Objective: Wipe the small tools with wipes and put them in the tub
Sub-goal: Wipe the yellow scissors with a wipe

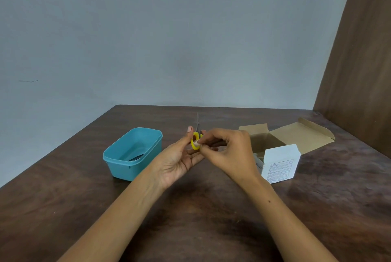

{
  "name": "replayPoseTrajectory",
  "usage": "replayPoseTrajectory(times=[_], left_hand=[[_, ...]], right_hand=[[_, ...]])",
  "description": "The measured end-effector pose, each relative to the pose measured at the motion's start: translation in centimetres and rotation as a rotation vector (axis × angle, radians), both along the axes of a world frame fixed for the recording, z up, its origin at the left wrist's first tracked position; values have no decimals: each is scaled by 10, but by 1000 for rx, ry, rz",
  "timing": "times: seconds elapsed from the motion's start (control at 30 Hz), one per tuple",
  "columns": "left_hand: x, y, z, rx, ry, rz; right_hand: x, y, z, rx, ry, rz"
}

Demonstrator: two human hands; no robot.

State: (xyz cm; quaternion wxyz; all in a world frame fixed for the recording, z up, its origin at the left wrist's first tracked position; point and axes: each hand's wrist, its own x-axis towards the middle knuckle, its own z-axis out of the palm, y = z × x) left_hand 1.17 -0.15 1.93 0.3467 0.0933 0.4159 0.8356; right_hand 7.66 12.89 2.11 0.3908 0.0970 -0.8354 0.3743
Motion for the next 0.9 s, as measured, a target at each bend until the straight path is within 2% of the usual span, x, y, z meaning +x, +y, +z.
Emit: replayPoseTrajectory(times=[0.13,0.23,0.33,0.4,0.67,0.83,0.9], left_hand=[[-2,0,0,-47,44,6],[-1,0,0,-157,163,1],[1,-1,2,-259,243,-42],[2,-2,4,-299,272,-79],[2,-4,4,-311,262,-65],[6,-2,5,-338,257,-112],[7,-1,5,-335,254,-108]], right_hand=[[0,0,1,53,-58,23],[0,5,4,-90,-46,-28],[-3,15,3,-191,67,-190],[-5,17,1,-164,81,-244],[-7,5,-7,111,-10,-133],[-7,10,-7,80,107,-224],[-7,9,-7,101,95,-216]])
